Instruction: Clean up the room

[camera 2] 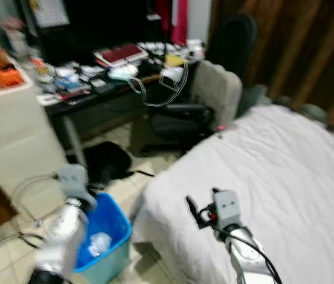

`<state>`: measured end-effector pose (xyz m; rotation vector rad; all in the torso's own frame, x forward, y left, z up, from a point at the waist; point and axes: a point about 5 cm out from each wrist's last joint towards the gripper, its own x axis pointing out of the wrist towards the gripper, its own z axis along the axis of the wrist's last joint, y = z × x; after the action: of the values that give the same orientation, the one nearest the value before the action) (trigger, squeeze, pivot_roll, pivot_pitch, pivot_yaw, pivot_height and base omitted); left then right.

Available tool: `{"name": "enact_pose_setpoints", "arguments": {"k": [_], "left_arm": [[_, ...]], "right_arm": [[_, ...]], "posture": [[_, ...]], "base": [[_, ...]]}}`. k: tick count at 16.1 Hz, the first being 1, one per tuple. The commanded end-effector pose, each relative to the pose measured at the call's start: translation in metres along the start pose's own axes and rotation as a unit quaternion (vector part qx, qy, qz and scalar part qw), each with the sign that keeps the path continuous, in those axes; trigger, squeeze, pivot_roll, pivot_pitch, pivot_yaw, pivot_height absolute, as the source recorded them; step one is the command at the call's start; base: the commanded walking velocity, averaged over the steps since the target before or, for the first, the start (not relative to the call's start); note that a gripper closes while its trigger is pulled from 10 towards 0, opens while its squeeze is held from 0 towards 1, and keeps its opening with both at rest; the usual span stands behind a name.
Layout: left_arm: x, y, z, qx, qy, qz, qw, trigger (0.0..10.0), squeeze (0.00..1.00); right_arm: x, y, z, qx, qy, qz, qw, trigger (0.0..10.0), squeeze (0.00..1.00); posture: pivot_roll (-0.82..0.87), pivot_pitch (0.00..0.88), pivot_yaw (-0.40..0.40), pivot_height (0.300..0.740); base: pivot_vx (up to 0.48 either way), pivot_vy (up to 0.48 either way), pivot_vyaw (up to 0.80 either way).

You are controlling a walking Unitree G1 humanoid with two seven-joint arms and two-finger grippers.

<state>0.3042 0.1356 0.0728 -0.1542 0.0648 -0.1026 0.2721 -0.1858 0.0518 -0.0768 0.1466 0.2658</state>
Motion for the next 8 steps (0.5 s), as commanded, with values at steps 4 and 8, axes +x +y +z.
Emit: {"name": "enact_pose_setpoints", "arguments": {"k": [4,8], "left_arm": [[0.0046,-0.0062,0.0110,0.065,-0.009,-0.028,0.997,10.0,0.00],[0.0066,-0.0046,0.0071,0.071,0.005,-0.029,0.997,10.0,0.00]], "right_arm": [[0.0135,-0.0155,0.0103,0.013,-0.014,-0.051,0.998,10.0,0.00],[0.0116,-0.0158,0.0030,0.007,-0.005,-0.052,0.999,10.0,0.00]], "posture": [[0.03,0.000,0.012,0.740],[-0.01,0.000,0.022,0.740]], "base": [[0.000,0.000,-0.18],[0.000,0.000,-0.75]]}}
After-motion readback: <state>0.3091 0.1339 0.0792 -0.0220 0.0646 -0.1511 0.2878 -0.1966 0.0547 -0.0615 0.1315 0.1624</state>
